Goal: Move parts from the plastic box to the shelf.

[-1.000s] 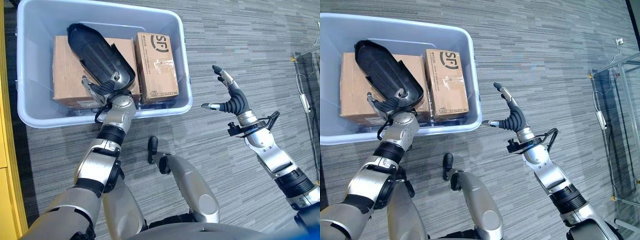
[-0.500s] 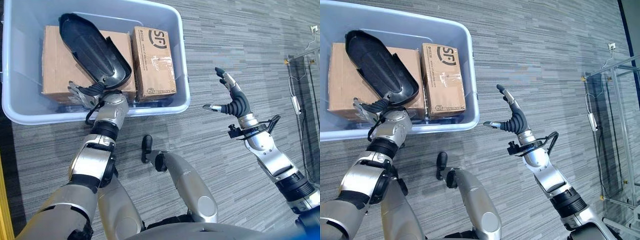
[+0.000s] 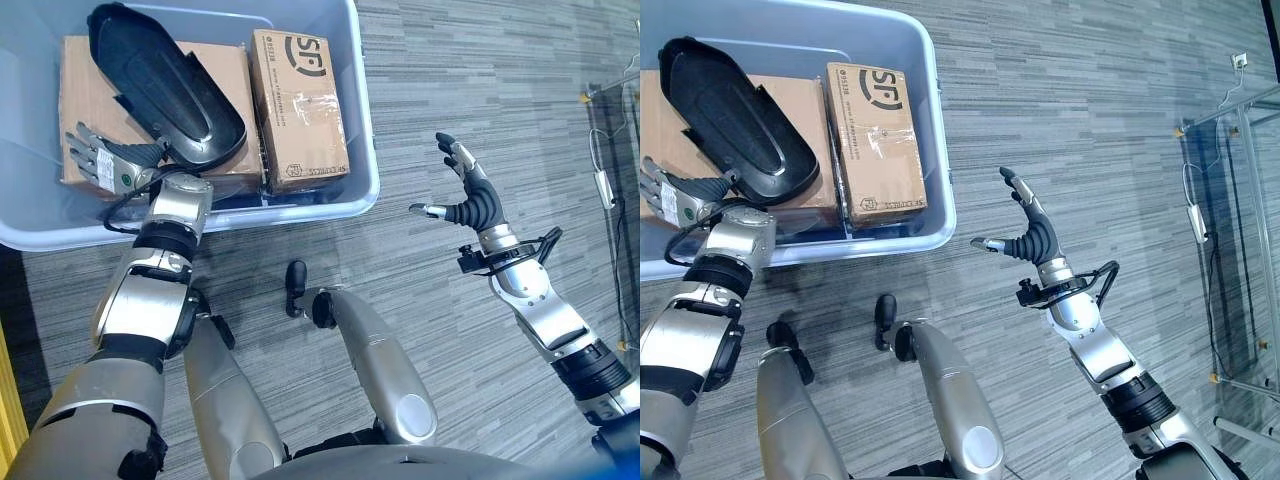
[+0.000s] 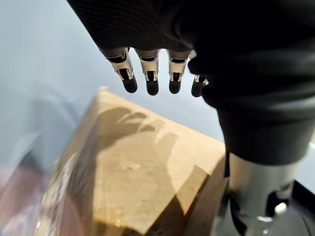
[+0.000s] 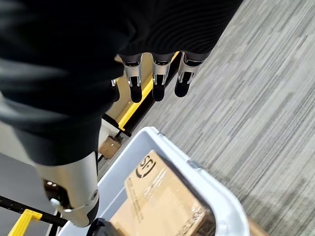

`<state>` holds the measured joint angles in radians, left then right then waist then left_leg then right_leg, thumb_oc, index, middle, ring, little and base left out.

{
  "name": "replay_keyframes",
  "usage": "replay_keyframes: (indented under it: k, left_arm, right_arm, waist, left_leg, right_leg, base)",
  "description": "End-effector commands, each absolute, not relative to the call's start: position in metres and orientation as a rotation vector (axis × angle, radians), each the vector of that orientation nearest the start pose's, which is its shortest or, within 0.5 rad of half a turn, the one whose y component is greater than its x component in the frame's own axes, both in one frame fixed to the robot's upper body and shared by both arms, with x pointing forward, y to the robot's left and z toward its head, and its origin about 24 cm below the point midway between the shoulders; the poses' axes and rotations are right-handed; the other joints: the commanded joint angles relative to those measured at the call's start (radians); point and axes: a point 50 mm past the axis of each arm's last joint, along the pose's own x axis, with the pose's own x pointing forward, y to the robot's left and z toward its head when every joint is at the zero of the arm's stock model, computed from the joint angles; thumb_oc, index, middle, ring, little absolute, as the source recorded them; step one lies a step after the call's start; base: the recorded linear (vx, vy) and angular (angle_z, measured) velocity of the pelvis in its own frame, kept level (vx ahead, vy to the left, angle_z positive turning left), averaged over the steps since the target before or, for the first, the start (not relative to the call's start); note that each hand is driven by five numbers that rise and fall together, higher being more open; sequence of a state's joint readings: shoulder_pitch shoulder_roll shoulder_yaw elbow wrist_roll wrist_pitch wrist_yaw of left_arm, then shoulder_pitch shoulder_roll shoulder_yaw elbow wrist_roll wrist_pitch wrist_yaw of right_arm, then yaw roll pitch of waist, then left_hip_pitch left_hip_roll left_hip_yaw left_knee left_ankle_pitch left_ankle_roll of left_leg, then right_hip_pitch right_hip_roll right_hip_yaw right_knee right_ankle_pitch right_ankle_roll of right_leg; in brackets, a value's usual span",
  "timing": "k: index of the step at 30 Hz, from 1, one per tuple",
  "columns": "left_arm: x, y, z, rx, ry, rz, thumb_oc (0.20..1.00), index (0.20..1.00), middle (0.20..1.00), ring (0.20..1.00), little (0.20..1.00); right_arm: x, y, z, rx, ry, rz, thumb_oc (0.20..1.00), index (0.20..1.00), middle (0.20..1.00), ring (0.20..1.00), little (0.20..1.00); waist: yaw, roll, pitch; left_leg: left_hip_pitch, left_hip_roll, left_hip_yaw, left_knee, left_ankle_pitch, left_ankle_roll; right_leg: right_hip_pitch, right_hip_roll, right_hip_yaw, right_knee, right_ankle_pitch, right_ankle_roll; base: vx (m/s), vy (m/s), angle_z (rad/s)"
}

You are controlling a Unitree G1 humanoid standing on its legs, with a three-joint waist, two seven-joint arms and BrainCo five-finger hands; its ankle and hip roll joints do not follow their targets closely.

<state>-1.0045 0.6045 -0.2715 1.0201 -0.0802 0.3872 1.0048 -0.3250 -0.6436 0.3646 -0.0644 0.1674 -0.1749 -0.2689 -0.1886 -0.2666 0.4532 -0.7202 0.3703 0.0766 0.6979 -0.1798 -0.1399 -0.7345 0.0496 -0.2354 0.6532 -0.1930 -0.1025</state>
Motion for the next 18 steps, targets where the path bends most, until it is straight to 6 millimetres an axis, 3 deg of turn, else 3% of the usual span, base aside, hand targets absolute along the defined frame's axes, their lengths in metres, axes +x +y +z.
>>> replay_keyframes:
  k: [1,7,12,18]
  left_arm:
    - [0.366,0.314,0.215,0.891,-0.02,1.239,1.0,1.0,1.0,1.0,1.0]
    - [0.37,0.309,0.208,0.912,-0.009,1.172,1.0,1.0,1.0,1.0,1.0]
    - [0.378,0.294,0.2,0.756,0.0,1.097,1.0,1.0,1.0,1.0,1.0]
    - [0.391,0.259,0.175,0.072,0.061,0.961,1.0,1.0,1.0,1.0,1.0]
  right_arm:
    - [0.281,-0.167,0.178,-0.384,-0.601,0.149,1.0,1.0,1.0,1.0,1.0]
    - [0.284,-0.167,0.173,-0.417,-0.597,0.139,1.0,1.0,1.0,1.0,1.0]
    - [0.288,-0.164,0.174,-0.429,-0.599,0.119,1.0,1.0,1.0,1.0,1.0]
    - [0.289,-0.157,0.178,-0.426,-0.604,0.105,1.0,1.0,1.0,1.0,1.0]
  waist:
    - [0.009,-0.036,0.067]
    - [-0.001,-0.005,0.067]
    - [-0.011,-0.001,0.067]
    - [-0.024,-0.006,0.067]
  left_leg:
    - [-0.016,0.052,-0.039,0.037,0.089,0.025]
    - [-0.019,0.043,-0.021,0.029,0.105,0.026]
    - [-0.03,0.039,-0.015,0.03,0.117,0.023]
    - [-0.033,0.042,-0.013,0.011,0.132,0.009]
  right_leg:
    - [0.036,-0.074,0.048,0.079,-0.009,0.133]
    - [0.004,-0.088,0.069,0.103,-0.022,0.131]
    - [-0.021,-0.092,0.077,0.118,-0.03,0.129]
    - [-0.031,-0.085,0.082,0.106,-0.032,0.134]
  base:
    - [0.02,0.055,-0.1]
    - [0.01,0.04,-0.05]
    - [0.0,-0.003,-0.07]
    - [0.0,-0.046,0.02]
